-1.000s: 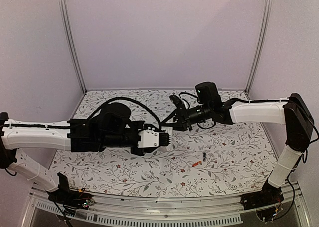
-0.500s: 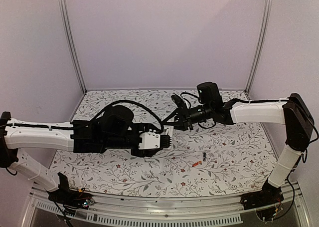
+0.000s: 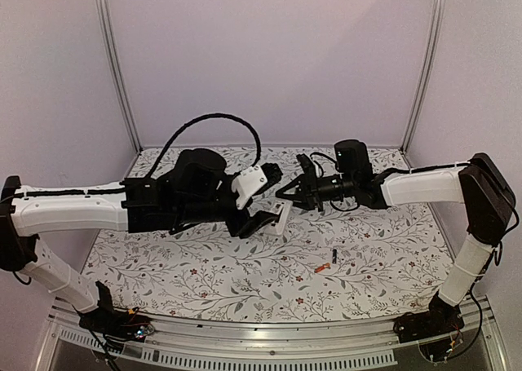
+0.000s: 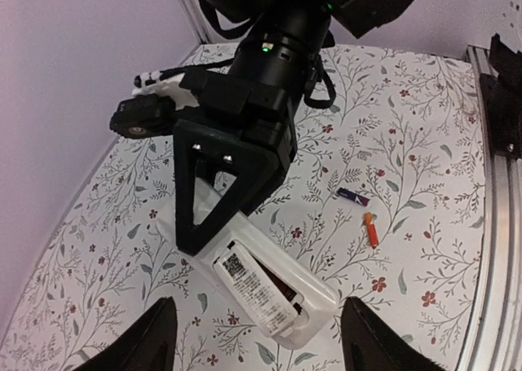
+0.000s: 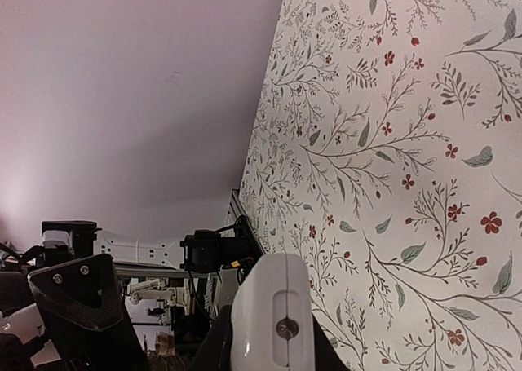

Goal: Load the batteries into the remote control
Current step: Remove the battery cover from the remote control.

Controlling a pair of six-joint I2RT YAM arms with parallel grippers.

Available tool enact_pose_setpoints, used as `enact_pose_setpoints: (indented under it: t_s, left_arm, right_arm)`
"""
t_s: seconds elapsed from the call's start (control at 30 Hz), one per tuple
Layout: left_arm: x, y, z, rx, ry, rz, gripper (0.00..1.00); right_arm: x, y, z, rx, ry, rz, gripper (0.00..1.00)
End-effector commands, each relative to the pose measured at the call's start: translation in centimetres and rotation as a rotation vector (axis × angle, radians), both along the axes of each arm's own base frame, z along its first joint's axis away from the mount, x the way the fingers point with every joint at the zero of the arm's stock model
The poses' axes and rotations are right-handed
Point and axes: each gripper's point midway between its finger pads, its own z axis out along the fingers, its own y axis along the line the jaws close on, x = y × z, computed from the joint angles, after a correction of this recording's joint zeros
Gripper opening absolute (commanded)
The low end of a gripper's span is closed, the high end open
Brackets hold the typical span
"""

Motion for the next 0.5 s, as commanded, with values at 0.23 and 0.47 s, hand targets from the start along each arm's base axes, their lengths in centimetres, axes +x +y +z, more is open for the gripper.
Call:
enact_pose_setpoints:
  t_s: [0.23,0.47]
  left_arm:
    - [3.6,-1.6,-2.2,-0.058,0.375,0.288,0.63]
    - [4.2,-1.3,-3.9,0.004,0.402,0.316,0.57]
  right_arm:
    - [1.1,-0.3,1.2,0.031,-0.062,-0.052,0.0]
    - [0.9,-0.4,1.4,0.033,-0.078,-0.051,0.0]
